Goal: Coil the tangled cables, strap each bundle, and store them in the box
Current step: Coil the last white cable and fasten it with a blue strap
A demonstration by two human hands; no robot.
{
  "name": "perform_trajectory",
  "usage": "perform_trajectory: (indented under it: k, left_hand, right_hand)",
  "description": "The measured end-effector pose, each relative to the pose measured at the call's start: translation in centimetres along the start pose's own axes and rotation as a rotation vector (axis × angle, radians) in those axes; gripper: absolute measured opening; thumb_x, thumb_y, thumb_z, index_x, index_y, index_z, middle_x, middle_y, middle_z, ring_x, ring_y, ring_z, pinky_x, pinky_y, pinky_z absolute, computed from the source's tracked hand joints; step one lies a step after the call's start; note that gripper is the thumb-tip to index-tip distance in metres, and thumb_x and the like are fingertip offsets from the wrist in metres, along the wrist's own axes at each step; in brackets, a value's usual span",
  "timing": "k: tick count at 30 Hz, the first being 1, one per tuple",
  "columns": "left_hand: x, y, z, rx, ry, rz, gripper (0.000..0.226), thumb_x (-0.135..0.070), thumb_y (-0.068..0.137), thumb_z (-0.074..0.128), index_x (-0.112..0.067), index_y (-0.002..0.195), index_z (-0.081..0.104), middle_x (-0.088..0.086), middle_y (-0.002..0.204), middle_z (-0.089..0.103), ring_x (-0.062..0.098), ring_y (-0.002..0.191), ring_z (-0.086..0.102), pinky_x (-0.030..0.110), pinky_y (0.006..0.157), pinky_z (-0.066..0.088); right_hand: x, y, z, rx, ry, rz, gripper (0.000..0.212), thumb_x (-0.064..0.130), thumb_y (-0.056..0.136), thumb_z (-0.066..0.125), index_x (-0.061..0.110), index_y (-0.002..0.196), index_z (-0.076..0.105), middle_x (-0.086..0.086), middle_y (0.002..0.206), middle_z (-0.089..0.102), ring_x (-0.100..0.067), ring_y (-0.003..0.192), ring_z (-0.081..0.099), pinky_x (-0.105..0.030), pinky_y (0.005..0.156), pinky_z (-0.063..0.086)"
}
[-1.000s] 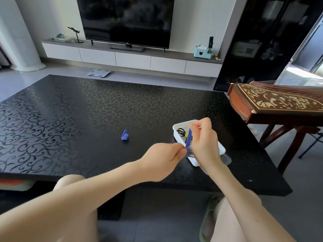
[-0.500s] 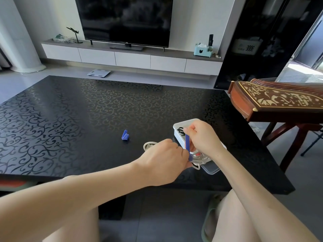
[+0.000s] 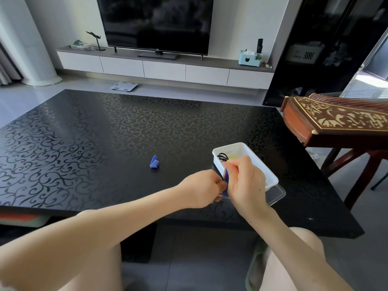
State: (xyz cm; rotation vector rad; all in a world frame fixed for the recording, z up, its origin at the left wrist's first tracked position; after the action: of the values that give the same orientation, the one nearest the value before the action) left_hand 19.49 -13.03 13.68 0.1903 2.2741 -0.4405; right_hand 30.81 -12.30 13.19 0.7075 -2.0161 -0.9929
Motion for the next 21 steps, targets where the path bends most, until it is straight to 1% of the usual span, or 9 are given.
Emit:
perform_trajectory:
  k: [1,3,5,7,9,11,15,18,21]
  left_hand:
    - [0.1,0.2,0.1,0.022,-0.145,-0.030,0.039,-0.019,0.097,0.042,-0.011,0.062,0.057,-0.002,0.059,0.057,0.013,0.059,0.050,0.026,0.062,0.046]
    - [-0.1,0.3,0.3,0.104,-0.385,-0.091,0.044,-0.018,0.099,0.040,-0.015,0.056,0.051,-0.010,0.043,0.046,0.006,0.042,0.037,0.017,0.045,0.029]
    - [0.0,0.4,0.4,0.213,-0.619,-0.185,0.043,-0.020,0.101,0.036,-0.014,0.060,0.050,-0.008,0.042,0.038,0.005,0.039,0.027,0.018,0.044,0.020]
    - [0.4,0.5,-0.1,0.321,-0.868,-0.309,0.042,-0.019,0.100,0.035,-0.011,0.062,0.051,-0.005,0.045,0.036,0.005,0.037,0.027,0.017,0.042,0.021]
    - [0.5,0.5,-0.6,0.420,-1.073,-0.379,0.040,-0.020,0.099,0.034,-0.008,0.066,0.053,-0.005,0.046,0.036,0.005,0.036,0.030,0.016,0.041,0.025]
    - [0.3,0.7,-0.9,0.458,-1.208,-0.413,0.039,-0.022,0.099,0.034,-0.008,0.069,0.054,-0.005,0.048,0.037,0.005,0.036,0.033,0.017,0.042,0.027]
    - [0.2,0.9,-1.3,0.420,-1.202,-0.374,0.039,-0.033,0.098,0.036,-0.008,0.073,0.052,-0.005,0.047,0.038,0.005,0.035,0.033,0.017,0.044,0.026]
    - [0.2,1.1,-1.1,0.340,-1.090,-0.299,0.041,-0.039,0.098,0.041,-0.009,0.071,0.051,-0.006,0.045,0.037,0.004,0.036,0.031,0.017,0.041,0.027]
    - [0.3,1.6,-1.1,0.238,-1.079,-0.183,0.042,-0.032,0.099,0.042,-0.010,0.066,0.055,-0.005,0.047,0.038,0.005,0.038,0.031,0.017,0.043,0.026]
  right_hand:
    - [-0.2,0.0,0.0,-0.020,0.003,-0.049,0.015,0.013,0.089,0.047,0.002,0.079,0.050,-0.007,0.054,0.057,-0.016,0.044,0.052,-0.016,0.044,0.041]
    - [-0.5,-0.2,-0.3,-0.053,-0.009,-0.138,0.017,0.018,0.099,0.042,0.009,0.085,0.045,-0.007,0.056,0.058,-0.013,0.049,0.051,-0.014,0.053,0.040]
    - [-0.8,-0.6,-0.7,-0.039,0.006,-0.195,0.021,0.023,0.102,0.037,0.010,0.086,0.045,-0.007,0.058,0.059,-0.018,0.049,0.054,-0.020,0.055,0.045]
    - [-1.0,-1.2,-0.9,0.013,0.041,-0.232,0.020,0.021,0.103,0.037,0.009,0.090,0.048,-0.009,0.066,0.063,-0.022,0.057,0.060,-0.027,0.065,0.050]
    - [-1.2,-1.6,-1.2,0.043,0.048,-0.268,0.017,0.019,0.102,0.039,0.008,0.094,0.050,-0.013,0.081,0.068,-0.026,0.076,0.067,-0.028,0.084,0.051]
    - [-1.5,-1.8,-1.3,0.061,0.029,-0.305,0.015,0.017,0.101,0.041,0.007,0.095,0.050,-0.017,0.094,0.070,-0.028,0.096,0.066,-0.032,0.096,0.048]
    - [-2.1,-2.1,-1.8,0.205,0.009,-0.354,0.004,0.011,0.097,0.047,0.008,0.094,0.048,-0.025,0.113,0.063,-0.036,0.117,0.056,-0.034,0.106,0.041]
    - [-2.4,-1.9,-2.2,0.296,-0.061,-0.426,0.007,0.004,0.091,0.053,0.008,0.093,0.047,-0.025,0.121,0.058,-0.040,0.122,0.051,-0.044,0.107,0.039]
    - [-2.3,-1.8,-3.1,0.212,-0.164,-0.460,0.009,0.012,0.098,0.046,0.008,0.091,0.049,-0.016,0.120,0.061,-0.031,0.120,0.056,-0.051,0.104,0.039]
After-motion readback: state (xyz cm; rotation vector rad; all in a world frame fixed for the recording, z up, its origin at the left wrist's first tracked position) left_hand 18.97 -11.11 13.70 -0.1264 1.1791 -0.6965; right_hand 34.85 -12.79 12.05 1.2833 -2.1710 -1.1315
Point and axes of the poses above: each hand's wrist, its own y-axis towards the middle knuckle, its own z-axis out of the palm, x = y × z, the point moved 2 cm from there along y, towards the middle knuckle
